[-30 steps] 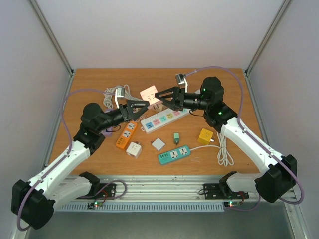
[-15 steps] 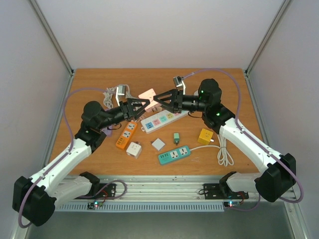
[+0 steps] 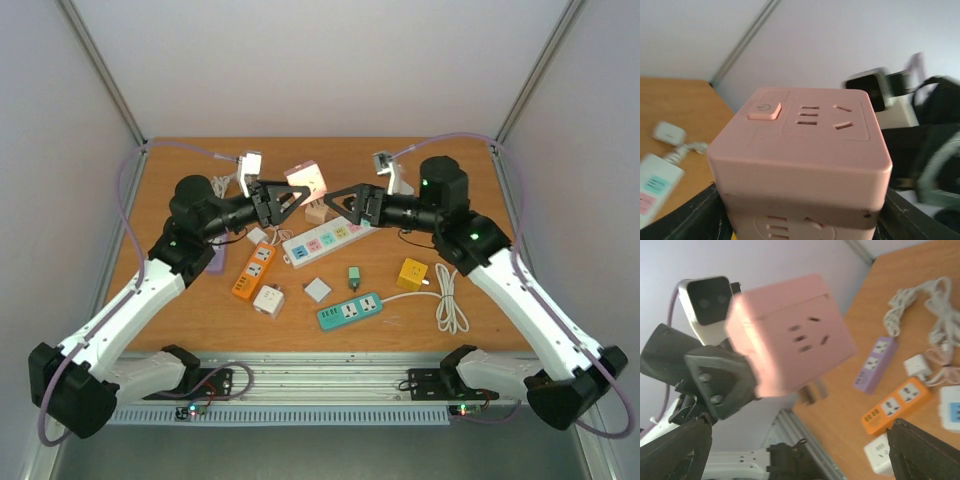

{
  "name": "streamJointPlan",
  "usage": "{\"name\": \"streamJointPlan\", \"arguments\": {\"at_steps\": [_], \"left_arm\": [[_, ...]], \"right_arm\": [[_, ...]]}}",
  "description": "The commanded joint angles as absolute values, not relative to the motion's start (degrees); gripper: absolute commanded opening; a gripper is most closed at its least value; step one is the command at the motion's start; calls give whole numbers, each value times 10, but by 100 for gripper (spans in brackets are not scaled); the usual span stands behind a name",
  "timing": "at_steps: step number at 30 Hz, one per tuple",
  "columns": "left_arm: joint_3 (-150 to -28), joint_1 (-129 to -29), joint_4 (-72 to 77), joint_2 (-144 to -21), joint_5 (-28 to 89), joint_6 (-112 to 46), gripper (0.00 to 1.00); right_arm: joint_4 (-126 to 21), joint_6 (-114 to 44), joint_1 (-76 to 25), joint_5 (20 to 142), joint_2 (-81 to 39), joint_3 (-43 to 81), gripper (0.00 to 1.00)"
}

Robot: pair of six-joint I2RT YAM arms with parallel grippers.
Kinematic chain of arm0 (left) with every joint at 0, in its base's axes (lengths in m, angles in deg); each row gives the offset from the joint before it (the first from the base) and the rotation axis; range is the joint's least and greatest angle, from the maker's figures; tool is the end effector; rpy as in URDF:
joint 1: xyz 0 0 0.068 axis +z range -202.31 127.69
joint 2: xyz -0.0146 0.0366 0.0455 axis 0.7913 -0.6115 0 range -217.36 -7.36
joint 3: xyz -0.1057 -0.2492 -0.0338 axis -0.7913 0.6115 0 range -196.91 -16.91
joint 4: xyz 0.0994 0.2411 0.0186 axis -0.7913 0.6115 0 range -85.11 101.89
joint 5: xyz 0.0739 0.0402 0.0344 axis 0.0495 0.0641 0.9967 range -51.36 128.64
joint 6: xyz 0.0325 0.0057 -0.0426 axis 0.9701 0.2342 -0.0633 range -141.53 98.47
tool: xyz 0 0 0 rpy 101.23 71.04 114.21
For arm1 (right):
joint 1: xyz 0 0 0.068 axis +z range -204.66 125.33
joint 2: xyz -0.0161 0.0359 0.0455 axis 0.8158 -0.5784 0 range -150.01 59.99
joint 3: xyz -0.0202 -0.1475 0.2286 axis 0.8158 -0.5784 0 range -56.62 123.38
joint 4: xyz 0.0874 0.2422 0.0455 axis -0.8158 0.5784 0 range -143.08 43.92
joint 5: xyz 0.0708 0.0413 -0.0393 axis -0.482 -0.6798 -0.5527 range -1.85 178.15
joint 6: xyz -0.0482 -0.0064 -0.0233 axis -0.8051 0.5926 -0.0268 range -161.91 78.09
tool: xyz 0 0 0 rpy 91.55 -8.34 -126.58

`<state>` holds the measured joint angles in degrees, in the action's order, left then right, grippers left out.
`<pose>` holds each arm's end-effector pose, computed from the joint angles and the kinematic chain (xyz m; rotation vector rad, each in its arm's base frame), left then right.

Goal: Insert the plug

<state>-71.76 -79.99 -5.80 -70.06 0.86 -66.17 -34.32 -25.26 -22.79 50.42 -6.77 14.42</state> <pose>0.2128 -0.1362 0.3793 0.3402 1.7022 -1.4642 0.2047 0.1530 0.4087 -0.7393 1.7901 1.1793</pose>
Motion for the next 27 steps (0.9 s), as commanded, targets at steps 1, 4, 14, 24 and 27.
{"name": "streamJointPlan", "arguments": {"at_steps": [1, 4, 14, 24, 27], "left_arm": [[-724, -803, -61, -737, 53, -395, 22], [-726, -803, -69, -768, 102, -272, 20], [-635, -807, -193, -778, 49, -55, 18], [-611, -807, -213, -780, 49, 36, 18], [-609, -807, -205, -776, 53, 48, 18]], "right_arm": [[-156, -393, -225, 635, -23, 201, 96], [-102, -427, -225, 690, -24, 227, 96], [14, -481, -186, 794, -133, 335, 95], [32, -422, -114, 859, -263, 420, 92], [28, -420, -106, 848, -288, 432, 90]]}}
